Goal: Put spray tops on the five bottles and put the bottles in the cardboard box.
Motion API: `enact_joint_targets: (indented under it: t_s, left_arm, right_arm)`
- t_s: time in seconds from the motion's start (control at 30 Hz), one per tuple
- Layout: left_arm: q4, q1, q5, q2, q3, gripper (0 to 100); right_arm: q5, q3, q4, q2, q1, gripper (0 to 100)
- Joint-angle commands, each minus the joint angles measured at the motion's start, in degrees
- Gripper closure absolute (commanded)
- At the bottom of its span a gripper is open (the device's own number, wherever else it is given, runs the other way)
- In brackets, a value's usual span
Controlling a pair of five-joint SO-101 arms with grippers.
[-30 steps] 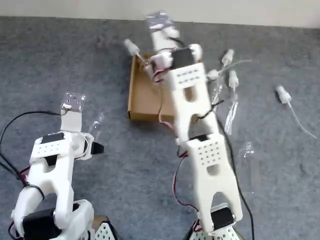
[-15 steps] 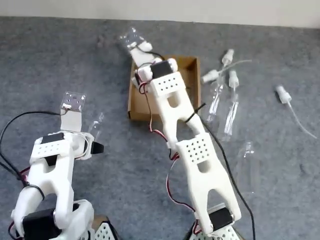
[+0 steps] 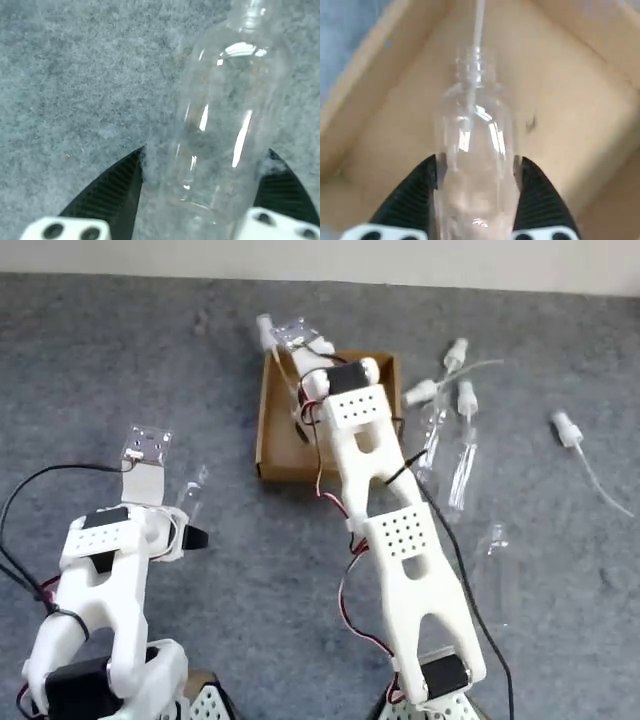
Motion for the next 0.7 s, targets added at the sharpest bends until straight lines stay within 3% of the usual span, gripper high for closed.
enact_joint_targets:
  t_s: [0.0, 0.27, 0.67]
  left_arm:
    - [-1.05, 1.01, 0.44, -1.19, -0.31, 71]
    - [2.64, 1.10, 1.67, -1.19, -7.69, 70]
    - [15.74, 4.70, 9.76, -1.10, -30.99, 71]
  right_arm:
    - [0.26, -15.52, 5.93, -4.09, 1.01, 99.6]
    - [0.09, -6.81, 6.11, -16.04, 2.95, 99.6]
    - [0.53, 56.13, 5.85, -61.23, 3.56, 99.6]
